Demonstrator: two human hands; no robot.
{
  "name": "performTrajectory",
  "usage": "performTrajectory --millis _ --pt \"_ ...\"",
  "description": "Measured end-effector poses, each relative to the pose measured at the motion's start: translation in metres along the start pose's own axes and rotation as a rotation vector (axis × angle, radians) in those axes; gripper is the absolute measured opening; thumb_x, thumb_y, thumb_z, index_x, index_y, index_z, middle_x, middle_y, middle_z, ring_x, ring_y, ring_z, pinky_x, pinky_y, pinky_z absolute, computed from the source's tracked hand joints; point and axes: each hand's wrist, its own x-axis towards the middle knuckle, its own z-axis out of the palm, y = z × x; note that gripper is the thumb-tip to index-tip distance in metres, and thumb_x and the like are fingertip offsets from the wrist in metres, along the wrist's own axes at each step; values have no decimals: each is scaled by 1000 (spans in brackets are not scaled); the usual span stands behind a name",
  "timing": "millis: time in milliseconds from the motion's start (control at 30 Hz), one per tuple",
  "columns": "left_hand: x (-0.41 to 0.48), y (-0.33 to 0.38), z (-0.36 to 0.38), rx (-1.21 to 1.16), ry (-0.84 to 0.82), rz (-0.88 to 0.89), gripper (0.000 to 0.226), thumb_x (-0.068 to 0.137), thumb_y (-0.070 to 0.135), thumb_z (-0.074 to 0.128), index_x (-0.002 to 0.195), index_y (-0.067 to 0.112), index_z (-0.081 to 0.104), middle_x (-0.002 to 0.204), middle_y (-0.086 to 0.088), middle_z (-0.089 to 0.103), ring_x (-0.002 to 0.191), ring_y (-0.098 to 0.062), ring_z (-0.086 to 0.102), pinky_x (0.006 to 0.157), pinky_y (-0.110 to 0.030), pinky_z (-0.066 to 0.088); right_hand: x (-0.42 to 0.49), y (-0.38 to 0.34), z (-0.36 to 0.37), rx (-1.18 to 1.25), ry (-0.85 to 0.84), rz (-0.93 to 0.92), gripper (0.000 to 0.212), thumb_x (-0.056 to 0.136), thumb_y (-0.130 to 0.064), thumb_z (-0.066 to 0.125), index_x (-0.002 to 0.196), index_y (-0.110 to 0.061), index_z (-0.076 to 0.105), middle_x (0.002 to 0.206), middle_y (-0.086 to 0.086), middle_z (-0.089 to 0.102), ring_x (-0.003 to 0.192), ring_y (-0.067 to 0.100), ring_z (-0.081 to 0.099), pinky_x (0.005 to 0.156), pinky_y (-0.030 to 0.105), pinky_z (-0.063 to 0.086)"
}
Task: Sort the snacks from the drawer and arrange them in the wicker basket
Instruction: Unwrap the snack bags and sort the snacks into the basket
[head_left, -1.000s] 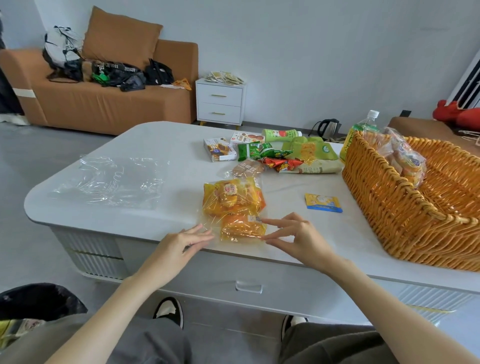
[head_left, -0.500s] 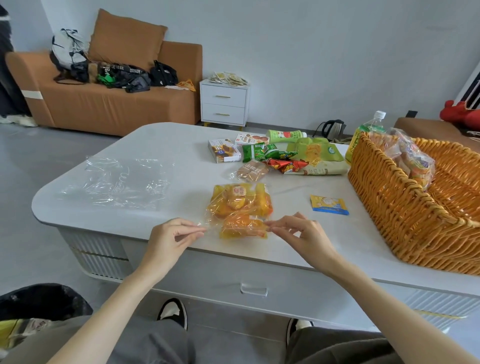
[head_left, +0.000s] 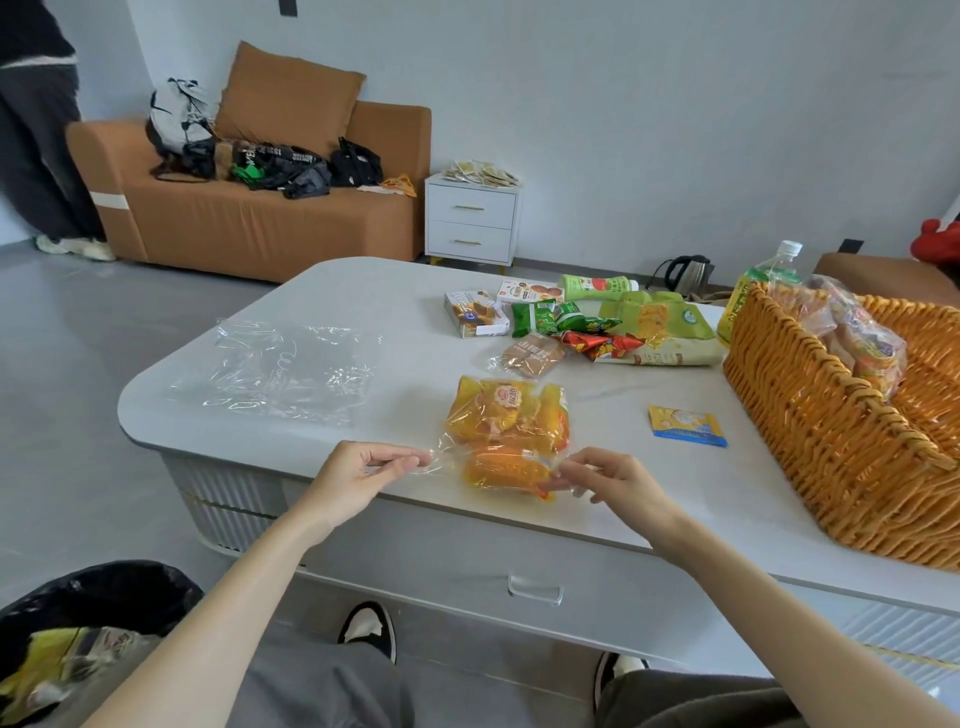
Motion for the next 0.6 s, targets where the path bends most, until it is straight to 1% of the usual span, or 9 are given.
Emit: performTrajectory --millis 67,133,200,267,333,433,467,533,600 --pt "1 1 6 -68 -1 -79 14 92 17 61 97 19 74 97 9 74 95 0 63 79 -12 45 0 4 -4 43 18 96 23 95 -29 56 98 -11 70 95 -3 76 76 4 54 72 20 42" --pt "4 3 13 -120 15 -147 14 93 18 60 94 20 73 97 10 73 90 -4 59 75 -19 43 1 7 -6 150 48 166 27 93 -32 59 102 -11 72 98 -2 75 78 9 51 71 23 41" --pt "5 8 21 -163 47 -197 15 95 19 57 91 20 71 96 12 70 82 -6 54 69 -20 39 2 7 -4 239 102 198 25 92 -32 60 101 -13 72 99 -2 75 76 10 51 69 23 40" --pt "5 12 28 -203 114 -204 17 96 20 55 89 20 70 95 12 67 76 -7 48 65 -19 37 3 5 -1 233 166 170 21 92 -33 60 97 -17 73 95 -5 75 77 10 52 72 25 42" --pt "5 17 34 -198 243 -147 17 96 22 55 87 23 70 98 11 63 76 -6 48 67 -20 39 4 2 1 199 243 94 17 92 -32 61 89 -22 74 87 -8 74 77 7 53 75 24 44" --pt "7 22 41 -162 410 14 16 95 21 57 87 26 70 96 10 64 72 -4 52 71 -22 44 5 -4 3 156 330 -38 15 93 -28 61 86 -24 74 77 -9 70 69 -4 55 70 17 44" --pt "9 24 42 -167 439 51 15 95 20 58 88 25 70 94 10 66 69 0 53 71 -21 47 6 -5 3 140 351 -62 15 93 -28 61 86 -24 73 76 -8 71 69 -4 56 69 17 44" --pt "11 24 44 -175 455 80 14 94 18 59 92 21 72 90 10 68 66 6 55 68 -17 49 9 -3 2 119 381 -68 14 93 -29 61 86 -24 73 82 -2 73 74 2 60 70 21 43" --pt "13 23 44 -119 421 73 16 94 19 58 92 24 73 83 13 67 65 6 54 70 -20 47 11 0 1 121 379 -24 15 94 -29 59 86 -24 71 91 5 73 76 4 62 68 23 42"
